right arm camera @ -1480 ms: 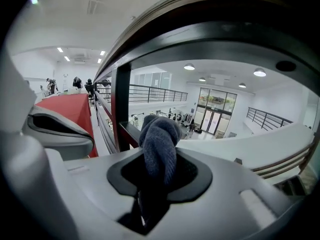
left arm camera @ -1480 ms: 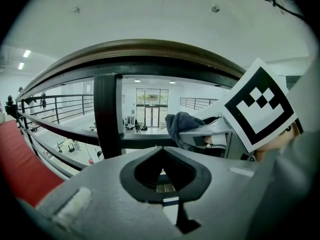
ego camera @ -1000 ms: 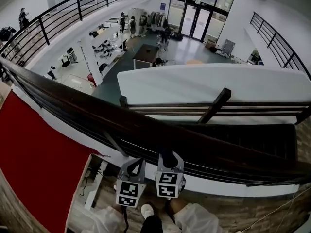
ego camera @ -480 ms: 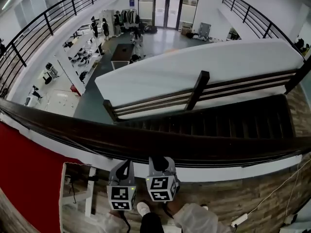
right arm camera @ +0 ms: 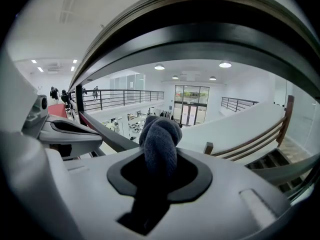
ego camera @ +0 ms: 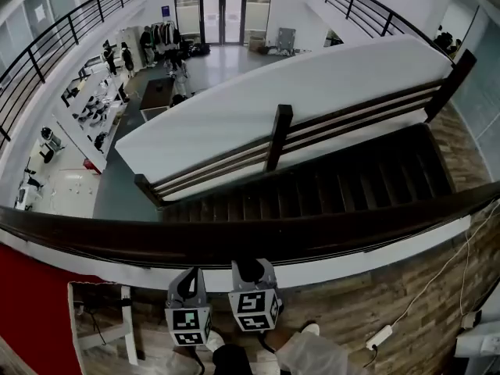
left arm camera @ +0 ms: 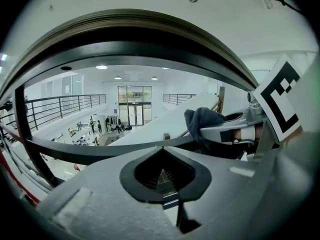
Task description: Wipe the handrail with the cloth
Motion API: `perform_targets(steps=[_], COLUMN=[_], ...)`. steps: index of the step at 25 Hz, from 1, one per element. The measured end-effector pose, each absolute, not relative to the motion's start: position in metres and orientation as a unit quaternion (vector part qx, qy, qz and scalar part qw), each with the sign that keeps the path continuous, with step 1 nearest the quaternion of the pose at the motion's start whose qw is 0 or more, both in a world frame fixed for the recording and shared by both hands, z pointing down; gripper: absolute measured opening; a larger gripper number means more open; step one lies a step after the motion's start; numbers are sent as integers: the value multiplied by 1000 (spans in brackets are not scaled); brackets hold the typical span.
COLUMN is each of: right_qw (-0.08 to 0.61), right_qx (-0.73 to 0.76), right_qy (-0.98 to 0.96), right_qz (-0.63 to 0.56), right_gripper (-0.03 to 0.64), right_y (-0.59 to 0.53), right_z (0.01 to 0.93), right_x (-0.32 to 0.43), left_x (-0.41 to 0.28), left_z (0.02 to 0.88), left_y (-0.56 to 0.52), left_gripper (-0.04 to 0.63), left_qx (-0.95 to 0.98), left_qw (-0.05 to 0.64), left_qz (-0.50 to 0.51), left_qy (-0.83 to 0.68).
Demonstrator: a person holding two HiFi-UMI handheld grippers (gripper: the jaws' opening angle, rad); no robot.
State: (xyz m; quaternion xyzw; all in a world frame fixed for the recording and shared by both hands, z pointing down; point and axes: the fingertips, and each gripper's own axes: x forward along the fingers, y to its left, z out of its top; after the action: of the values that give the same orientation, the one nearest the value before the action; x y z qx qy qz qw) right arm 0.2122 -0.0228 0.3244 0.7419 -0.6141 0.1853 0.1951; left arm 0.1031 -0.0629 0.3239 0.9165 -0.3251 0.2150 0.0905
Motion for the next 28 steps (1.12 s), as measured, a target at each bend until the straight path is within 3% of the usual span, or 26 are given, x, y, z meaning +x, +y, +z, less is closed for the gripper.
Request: perform_targets(steps=[8, 28], right_qw=[181, 142], right_qx=[783, 818], right_qy=[-564, -522], right_qz=[189, 195], right_gripper=[100, 100], right_y=[37, 143], right_z=[328, 328], right_x=[303, 472], left_x=[206, 382], left_z=[323, 321], left_y=[-17, 92], left_gripper=[3, 2], left_qx=[939, 955], left_qw=[70, 63], left_qz=[209, 225], left_qy=[-263, -183])
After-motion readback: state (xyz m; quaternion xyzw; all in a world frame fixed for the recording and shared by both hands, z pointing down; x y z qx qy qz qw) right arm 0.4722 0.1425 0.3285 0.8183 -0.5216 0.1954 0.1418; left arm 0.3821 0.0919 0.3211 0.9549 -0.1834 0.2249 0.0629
